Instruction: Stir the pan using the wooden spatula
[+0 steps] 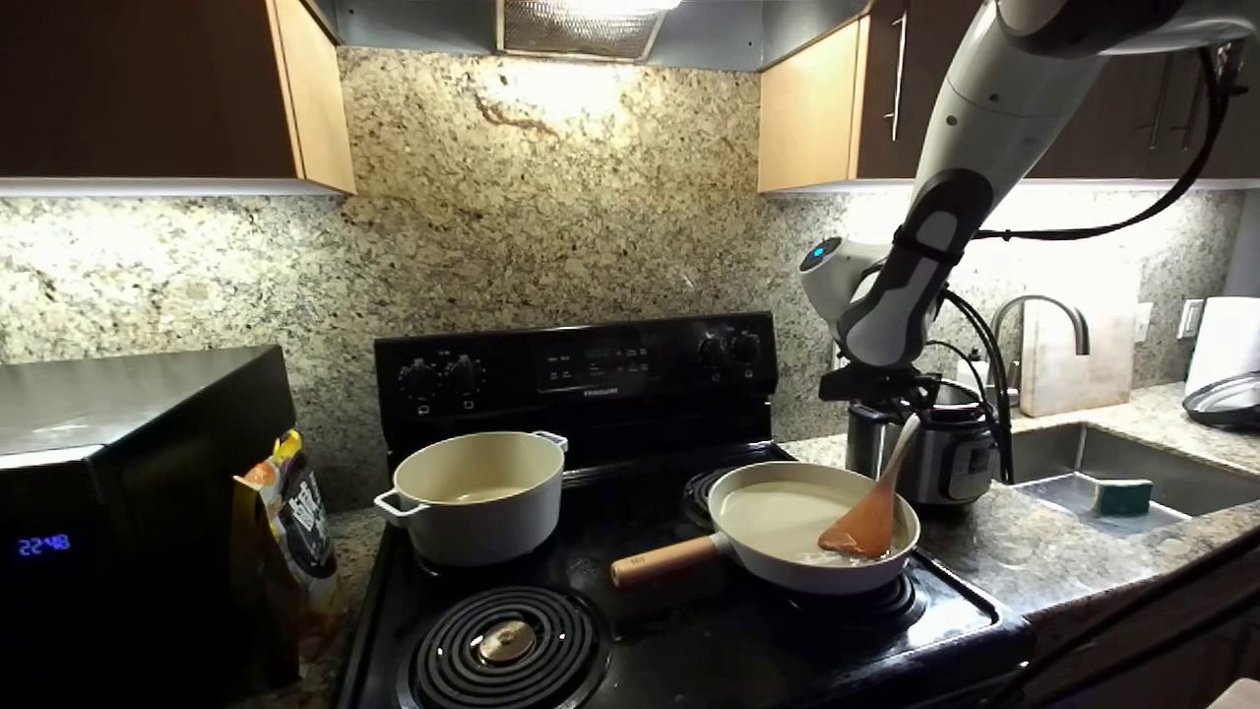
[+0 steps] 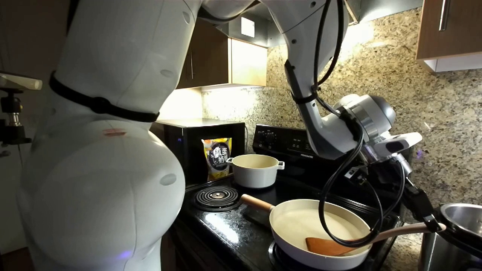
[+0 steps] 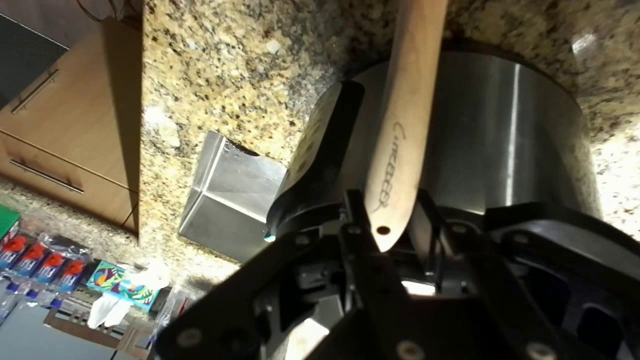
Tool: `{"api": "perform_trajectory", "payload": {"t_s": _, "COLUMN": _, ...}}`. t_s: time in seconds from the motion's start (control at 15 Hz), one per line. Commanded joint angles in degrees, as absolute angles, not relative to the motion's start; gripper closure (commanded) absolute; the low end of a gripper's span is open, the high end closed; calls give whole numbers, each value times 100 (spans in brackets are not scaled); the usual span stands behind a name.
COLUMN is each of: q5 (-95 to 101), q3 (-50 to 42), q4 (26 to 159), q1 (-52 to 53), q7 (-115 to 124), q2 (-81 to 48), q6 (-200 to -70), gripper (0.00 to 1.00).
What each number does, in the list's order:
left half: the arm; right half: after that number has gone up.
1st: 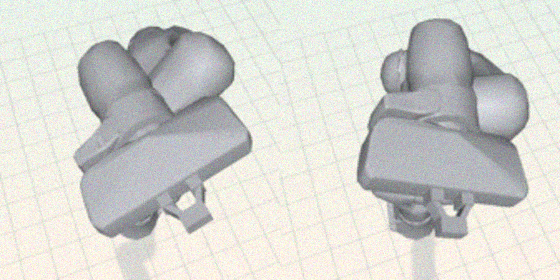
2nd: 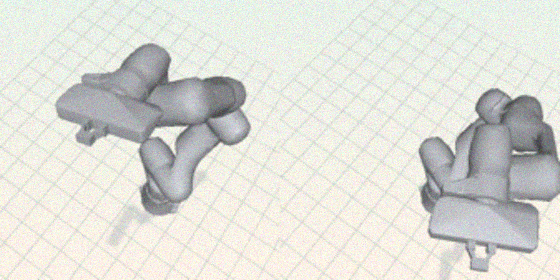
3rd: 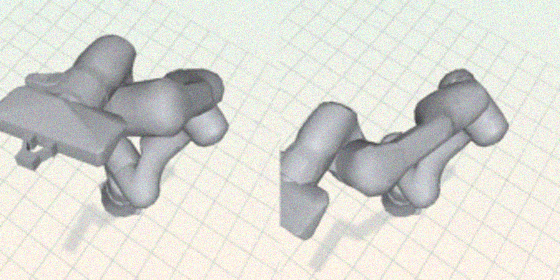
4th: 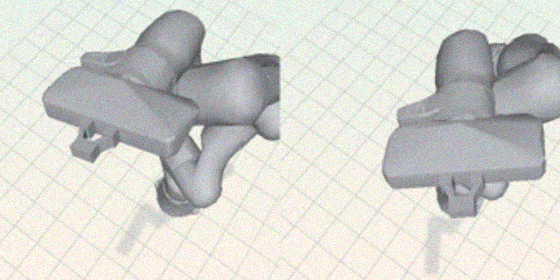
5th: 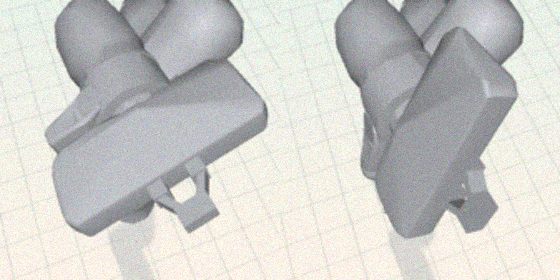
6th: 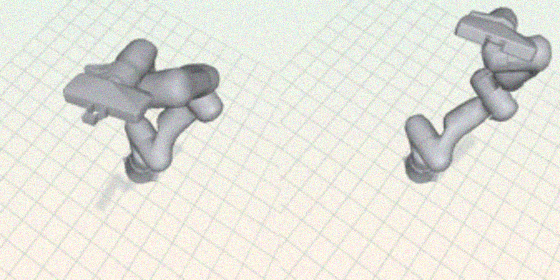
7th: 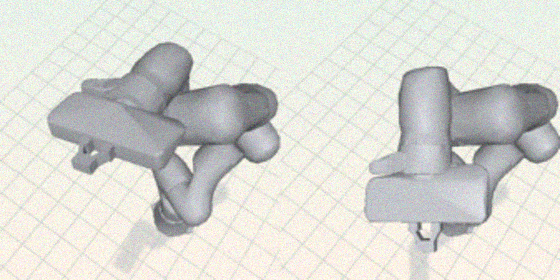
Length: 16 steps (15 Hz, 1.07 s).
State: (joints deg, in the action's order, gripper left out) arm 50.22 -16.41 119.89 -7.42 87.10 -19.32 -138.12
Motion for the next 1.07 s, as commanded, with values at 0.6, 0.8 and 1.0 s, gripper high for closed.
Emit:
{"api": "perform_trajectory", "payload": {"t_s": 0.6, "q5": 4712, "q3": -1586, "q4": 11373, "q1": -827, "q7": 8492, "q2": -1946, "q6": -13611, "gripper": 93}}
{"api": "perform_trajectory", "payload": {"t_s": 0.8, "q5": 4767, "q3": -1516, "q4": 11183, "q1": -729, "q7": 8521, "q2": -1911, "q6": -13495, "gripper": 93}}
{"api": "perform_trajectory", "payload": {"t_s": 1.0, "q5": 4837, "q3": -1425, "q4": 11018, "q1": -612, "q7": 8556, "q2": -1924, "q6": -13362, "gripper": 93}}
